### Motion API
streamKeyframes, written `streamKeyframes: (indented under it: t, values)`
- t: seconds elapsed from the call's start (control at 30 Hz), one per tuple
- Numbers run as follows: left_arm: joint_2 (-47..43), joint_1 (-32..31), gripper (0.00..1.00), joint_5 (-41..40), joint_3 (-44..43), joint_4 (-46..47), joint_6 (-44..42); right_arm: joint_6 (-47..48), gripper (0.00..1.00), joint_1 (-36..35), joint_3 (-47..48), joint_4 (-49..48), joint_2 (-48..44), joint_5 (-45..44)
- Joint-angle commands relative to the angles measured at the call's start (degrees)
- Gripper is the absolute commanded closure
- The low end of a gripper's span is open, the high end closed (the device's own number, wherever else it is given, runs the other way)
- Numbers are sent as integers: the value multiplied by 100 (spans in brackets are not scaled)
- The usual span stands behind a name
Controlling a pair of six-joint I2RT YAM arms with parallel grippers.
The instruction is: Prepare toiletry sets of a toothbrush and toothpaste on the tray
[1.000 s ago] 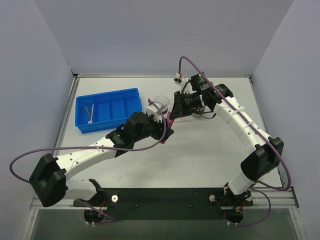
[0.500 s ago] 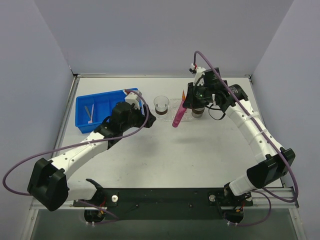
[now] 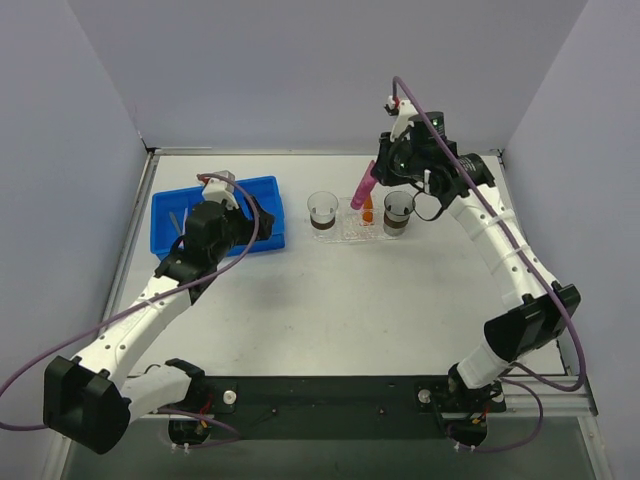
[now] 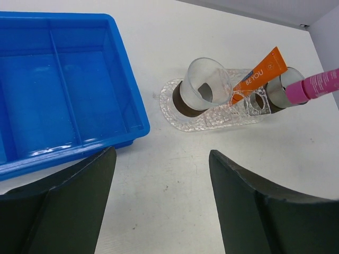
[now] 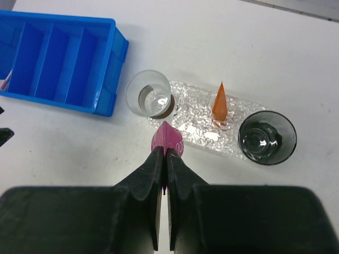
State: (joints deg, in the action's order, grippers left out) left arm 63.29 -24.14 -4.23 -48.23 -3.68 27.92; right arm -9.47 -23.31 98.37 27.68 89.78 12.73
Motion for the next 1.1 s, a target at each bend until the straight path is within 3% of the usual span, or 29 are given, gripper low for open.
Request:
streamKeyframes:
  t: [0.0, 0.63, 1.07]
  values:
    - [-27, 85, 18, -201, -143, 193, -234, 148, 100, 19, 551, -509, 452, -148]
    - [1238, 234, 18, -26, -951, 579, -612, 736, 100, -130, 1088, -791, 1498, -509]
    - [1344, 252, 18, 28, -996, 579, -463, 912, 100, -306, 956, -843, 1683, -649]
